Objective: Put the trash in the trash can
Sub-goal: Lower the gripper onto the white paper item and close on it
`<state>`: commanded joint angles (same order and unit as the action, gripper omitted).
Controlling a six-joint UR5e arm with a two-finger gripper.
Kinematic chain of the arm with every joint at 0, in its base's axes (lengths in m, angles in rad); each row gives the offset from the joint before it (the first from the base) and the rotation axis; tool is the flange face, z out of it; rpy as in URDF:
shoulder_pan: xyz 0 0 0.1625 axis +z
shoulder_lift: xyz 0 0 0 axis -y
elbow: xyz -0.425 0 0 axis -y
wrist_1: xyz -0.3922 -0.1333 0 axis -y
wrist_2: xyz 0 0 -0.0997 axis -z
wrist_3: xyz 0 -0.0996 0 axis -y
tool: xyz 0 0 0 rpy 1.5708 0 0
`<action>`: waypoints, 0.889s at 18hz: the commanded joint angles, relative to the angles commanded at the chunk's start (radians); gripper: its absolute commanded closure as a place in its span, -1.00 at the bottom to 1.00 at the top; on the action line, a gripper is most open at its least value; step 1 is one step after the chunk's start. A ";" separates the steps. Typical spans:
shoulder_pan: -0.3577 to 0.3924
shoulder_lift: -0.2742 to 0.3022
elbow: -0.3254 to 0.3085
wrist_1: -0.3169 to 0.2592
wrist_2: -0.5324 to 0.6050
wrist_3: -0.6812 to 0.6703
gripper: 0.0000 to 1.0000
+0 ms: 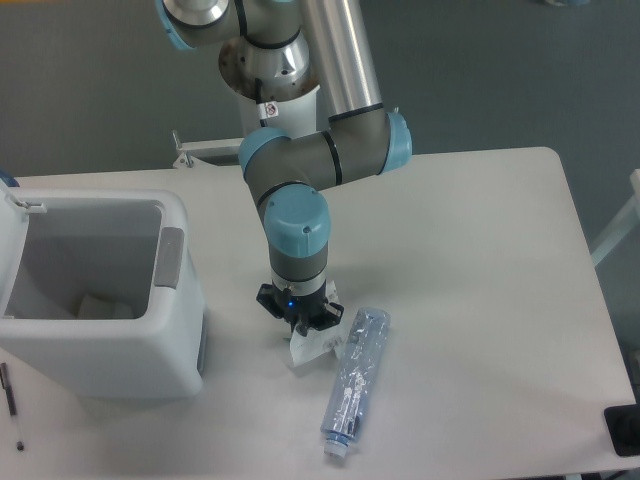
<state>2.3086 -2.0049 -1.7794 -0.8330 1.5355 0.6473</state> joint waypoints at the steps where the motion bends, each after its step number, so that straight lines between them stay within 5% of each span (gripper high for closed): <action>1: 0.000 0.000 0.002 0.000 0.000 0.000 1.00; 9: 0.044 0.021 0.012 0.003 -0.015 0.005 1.00; 16: 0.100 0.063 0.014 0.002 -0.189 0.006 1.00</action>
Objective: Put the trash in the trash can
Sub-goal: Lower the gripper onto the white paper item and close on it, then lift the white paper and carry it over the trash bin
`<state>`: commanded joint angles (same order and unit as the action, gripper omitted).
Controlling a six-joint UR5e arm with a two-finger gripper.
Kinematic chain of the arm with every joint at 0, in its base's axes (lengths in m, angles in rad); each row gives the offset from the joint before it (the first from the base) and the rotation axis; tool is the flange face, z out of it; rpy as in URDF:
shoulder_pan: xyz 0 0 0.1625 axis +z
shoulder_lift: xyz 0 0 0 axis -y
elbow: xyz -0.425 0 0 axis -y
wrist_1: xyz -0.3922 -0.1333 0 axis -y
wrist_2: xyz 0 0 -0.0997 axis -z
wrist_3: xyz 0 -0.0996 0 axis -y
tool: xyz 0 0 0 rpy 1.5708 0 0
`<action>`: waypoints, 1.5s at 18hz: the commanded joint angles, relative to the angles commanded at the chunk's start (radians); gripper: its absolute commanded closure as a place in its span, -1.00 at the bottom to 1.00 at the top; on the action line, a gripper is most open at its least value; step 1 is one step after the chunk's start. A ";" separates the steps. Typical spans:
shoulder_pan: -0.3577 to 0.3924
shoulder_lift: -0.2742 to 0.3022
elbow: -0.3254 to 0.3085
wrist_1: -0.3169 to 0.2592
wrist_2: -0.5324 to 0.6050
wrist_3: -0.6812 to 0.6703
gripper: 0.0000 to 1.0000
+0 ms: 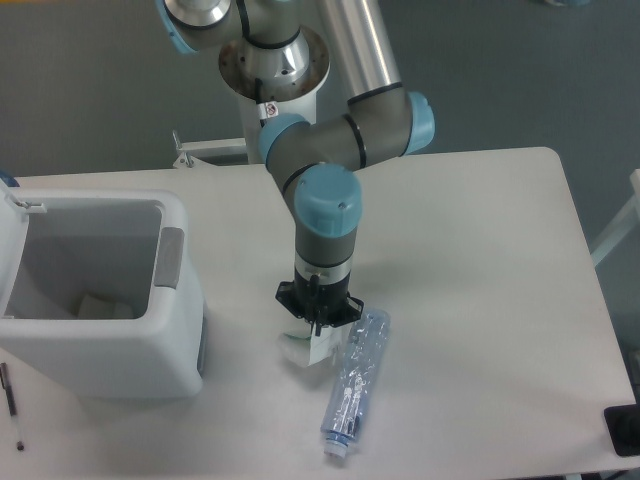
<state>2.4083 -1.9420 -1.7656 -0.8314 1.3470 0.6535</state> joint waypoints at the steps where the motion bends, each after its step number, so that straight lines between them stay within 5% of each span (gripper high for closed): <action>1: 0.006 0.000 0.000 0.002 -0.017 0.000 1.00; 8: 0.072 0.069 0.012 0.002 -0.218 -0.031 1.00; 19: 0.069 0.089 0.285 0.000 -0.249 -0.234 0.91; 27: 0.022 0.201 0.295 -0.002 -0.316 -0.302 0.92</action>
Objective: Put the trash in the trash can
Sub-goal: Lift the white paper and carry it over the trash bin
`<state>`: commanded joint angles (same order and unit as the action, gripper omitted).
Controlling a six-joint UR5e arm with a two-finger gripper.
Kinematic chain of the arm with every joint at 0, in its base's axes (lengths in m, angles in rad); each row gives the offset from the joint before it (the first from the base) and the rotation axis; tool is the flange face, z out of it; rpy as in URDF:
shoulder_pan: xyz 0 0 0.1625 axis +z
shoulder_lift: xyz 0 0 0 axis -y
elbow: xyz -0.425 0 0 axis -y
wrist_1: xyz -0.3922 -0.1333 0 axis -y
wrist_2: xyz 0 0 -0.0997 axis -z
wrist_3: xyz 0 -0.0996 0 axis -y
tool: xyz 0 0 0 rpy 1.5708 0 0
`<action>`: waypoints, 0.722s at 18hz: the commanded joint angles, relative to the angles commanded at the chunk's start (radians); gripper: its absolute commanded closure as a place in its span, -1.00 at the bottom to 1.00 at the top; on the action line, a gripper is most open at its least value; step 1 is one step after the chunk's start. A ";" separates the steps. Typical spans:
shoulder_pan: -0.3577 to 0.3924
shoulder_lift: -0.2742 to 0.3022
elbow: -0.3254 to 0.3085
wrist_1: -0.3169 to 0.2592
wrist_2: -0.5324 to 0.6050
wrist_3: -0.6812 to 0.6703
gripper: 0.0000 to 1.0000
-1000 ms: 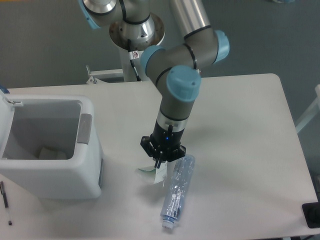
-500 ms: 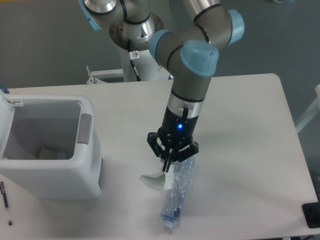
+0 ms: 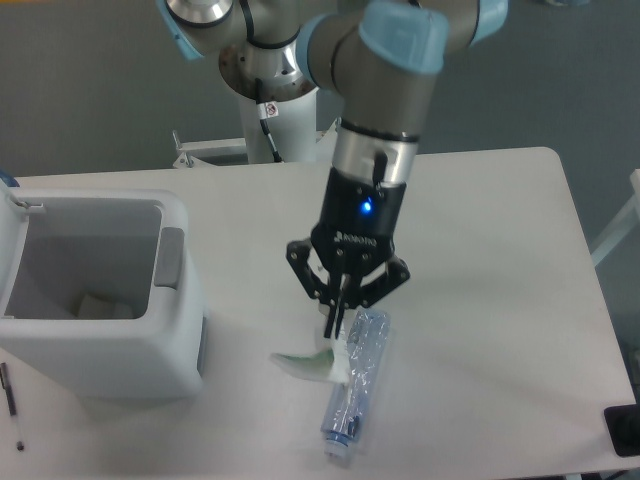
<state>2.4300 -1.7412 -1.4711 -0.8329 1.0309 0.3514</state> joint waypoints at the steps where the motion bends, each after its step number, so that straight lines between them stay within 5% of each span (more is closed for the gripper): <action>1: -0.020 0.018 -0.005 0.000 -0.002 -0.012 0.92; 7: -0.124 0.094 -0.047 0.000 -0.047 -0.084 0.92; 13: -0.173 0.103 -0.063 0.000 -0.106 -0.152 0.88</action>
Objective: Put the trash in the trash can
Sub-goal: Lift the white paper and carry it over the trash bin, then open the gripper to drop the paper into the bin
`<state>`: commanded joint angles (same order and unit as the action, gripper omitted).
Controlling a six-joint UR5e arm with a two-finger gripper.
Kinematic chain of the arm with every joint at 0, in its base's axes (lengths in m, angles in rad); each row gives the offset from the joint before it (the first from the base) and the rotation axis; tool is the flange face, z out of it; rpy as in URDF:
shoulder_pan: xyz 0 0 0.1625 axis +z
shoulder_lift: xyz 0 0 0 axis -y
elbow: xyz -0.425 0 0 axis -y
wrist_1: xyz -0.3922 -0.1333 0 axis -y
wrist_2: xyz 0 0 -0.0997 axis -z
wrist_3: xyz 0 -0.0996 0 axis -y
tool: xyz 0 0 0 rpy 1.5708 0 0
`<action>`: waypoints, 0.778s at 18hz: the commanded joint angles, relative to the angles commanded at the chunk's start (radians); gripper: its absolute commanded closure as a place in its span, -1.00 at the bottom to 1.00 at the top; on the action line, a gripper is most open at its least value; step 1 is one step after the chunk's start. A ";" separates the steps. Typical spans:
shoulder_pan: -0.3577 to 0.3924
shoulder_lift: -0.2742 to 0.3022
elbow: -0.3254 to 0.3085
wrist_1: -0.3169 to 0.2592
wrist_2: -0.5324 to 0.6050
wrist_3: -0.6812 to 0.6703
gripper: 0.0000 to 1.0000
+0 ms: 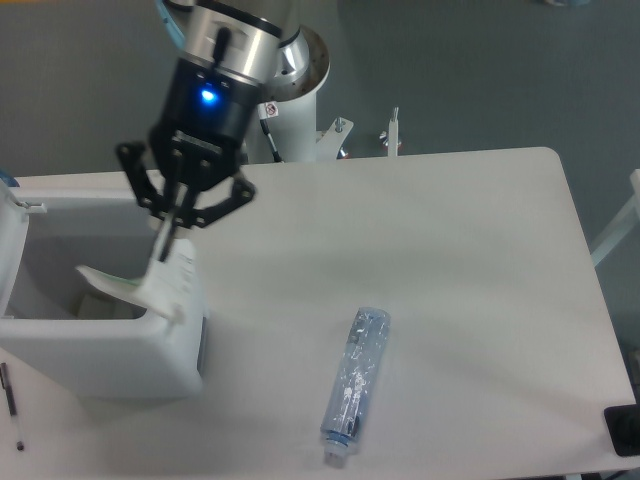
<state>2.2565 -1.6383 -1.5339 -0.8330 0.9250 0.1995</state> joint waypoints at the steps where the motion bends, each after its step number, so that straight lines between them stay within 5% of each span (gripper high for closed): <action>1: -0.002 0.002 -0.003 0.000 0.000 -0.002 0.78; 6: -0.025 0.018 -0.070 0.003 -0.002 0.011 0.53; 10: -0.025 0.018 -0.077 0.005 -0.002 0.011 -0.16; 14: -0.022 0.009 -0.046 0.005 -0.002 0.009 -0.16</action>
<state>2.2350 -1.6291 -1.5801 -0.8283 0.9235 0.2086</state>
